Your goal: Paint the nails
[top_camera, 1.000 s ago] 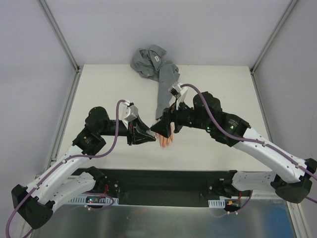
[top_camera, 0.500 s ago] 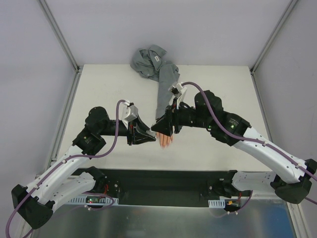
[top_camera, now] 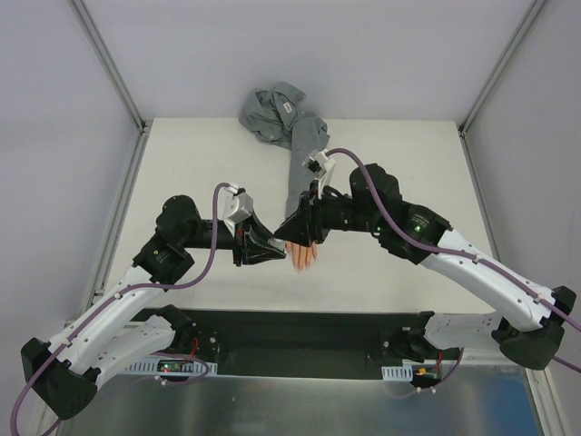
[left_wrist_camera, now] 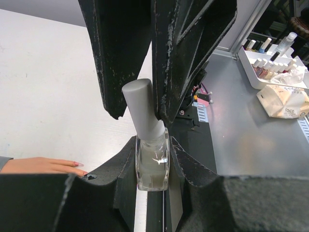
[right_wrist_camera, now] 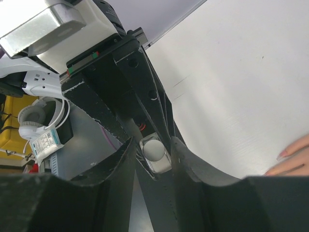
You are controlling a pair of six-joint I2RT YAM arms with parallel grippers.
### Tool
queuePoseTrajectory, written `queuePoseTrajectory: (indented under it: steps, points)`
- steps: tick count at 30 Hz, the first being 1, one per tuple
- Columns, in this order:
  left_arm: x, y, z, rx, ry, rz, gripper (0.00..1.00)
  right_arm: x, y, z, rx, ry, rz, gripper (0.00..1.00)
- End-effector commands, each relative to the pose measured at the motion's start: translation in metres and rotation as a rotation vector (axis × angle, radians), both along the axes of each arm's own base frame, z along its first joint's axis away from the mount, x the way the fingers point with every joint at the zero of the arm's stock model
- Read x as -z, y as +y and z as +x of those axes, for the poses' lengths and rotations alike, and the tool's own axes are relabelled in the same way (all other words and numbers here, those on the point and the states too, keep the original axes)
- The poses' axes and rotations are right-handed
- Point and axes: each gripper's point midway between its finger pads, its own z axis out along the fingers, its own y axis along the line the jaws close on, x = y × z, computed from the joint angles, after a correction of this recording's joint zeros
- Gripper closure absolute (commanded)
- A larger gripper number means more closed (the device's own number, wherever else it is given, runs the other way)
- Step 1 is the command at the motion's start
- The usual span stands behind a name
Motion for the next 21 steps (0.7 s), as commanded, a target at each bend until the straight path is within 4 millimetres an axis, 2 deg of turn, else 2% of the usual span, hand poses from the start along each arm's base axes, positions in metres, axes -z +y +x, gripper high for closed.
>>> queuePoseTrajectory:
  steps: [1, 5, 14, 21]
  points:
    - [-0.024, 0.0, -0.003, 0.023, -0.084, -0.047, 1.0, -0.016, 0.005, -0.001, -0.02, -0.015, 0.062, 0.65]
    - [-0.024, 0.0, -0.003, 0.023, -0.084, -0.047, 1.0, -0.013, 0.005, 0.0, -0.016, -0.013, 0.054, 0.72]
    - [-0.019, -0.001, 0.009, -0.041, -0.074, -0.028, 1.0, -0.018, -0.005, 0.008, 0.046, -0.061, 0.034, 0.99]
    - [-0.015, -0.003, 0.009, -0.023, -0.053, -0.012, 1.0, -0.025, -0.012, 0.009, 0.069, -0.093, 0.041, 0.99]
